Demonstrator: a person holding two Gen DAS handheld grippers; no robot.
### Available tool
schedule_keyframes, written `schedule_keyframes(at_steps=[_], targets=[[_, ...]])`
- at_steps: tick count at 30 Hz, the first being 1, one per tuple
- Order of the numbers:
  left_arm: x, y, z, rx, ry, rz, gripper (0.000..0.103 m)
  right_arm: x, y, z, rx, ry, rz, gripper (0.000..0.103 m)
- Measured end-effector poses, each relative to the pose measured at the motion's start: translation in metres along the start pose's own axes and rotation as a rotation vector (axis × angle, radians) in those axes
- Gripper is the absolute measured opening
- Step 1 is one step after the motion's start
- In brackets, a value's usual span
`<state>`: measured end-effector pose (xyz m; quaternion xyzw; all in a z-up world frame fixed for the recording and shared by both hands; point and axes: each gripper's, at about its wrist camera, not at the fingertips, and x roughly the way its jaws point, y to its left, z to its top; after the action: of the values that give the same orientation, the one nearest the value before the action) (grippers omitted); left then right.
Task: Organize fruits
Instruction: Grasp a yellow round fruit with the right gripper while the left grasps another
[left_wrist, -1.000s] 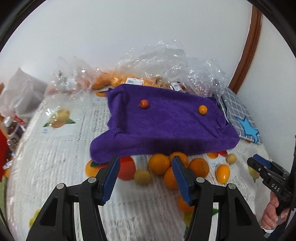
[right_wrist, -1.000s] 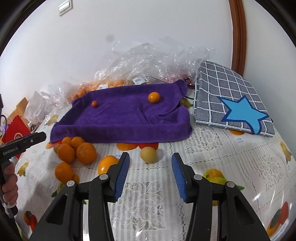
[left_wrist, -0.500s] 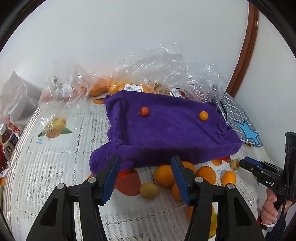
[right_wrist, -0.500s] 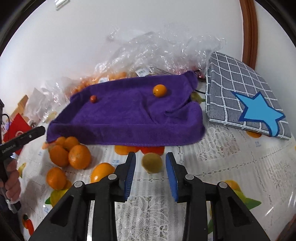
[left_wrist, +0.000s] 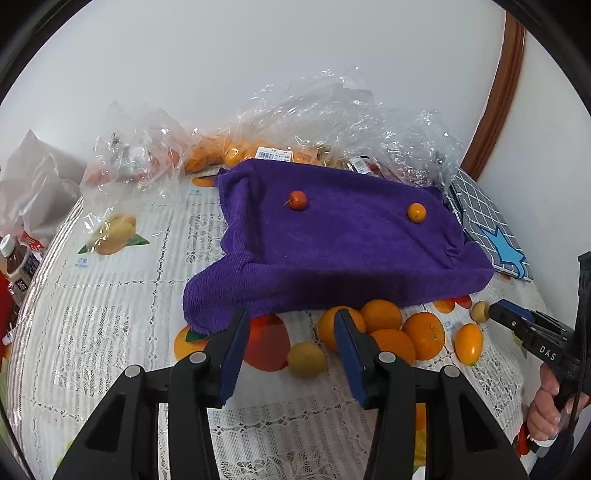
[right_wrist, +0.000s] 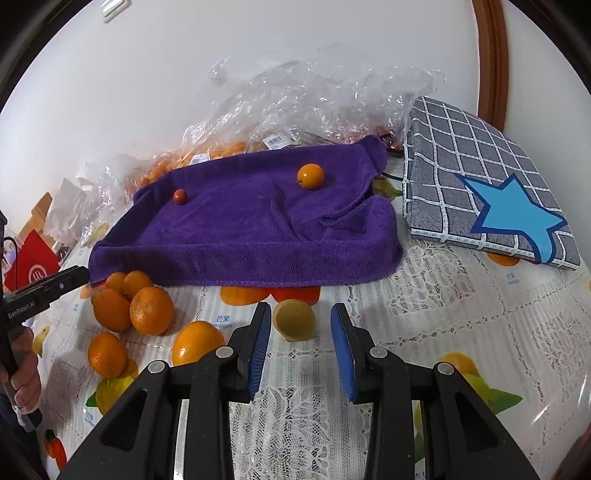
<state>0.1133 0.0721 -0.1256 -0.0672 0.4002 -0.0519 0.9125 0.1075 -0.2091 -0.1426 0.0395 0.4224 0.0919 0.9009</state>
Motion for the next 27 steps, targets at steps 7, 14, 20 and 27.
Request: schedule_keyframes(at_steps=[7,14,20,27], targets=[[0.002,0.002,-0.006,0.009,0.021,0.023,0.045,0.007,0.001,-0.001,-0.014,0.019,0.006,0.035],[0.021,0.005,-0.014,-0.020,0.123,-0.042,0.042,0.028,0.004,0.002,-0.019,0.087,0.006,0.032],[0.027,-0.008,-0.022,0.050,0.109,0.023,0.033,0.028,0.007,0.000,-0.036,0.080,0.002,0.028],[0.022,-0.004,-0.020,0.030,0.088,-0.002,0.025,0.021,0.002,-0.001,-0.028,0.041,0.009,0.028]])
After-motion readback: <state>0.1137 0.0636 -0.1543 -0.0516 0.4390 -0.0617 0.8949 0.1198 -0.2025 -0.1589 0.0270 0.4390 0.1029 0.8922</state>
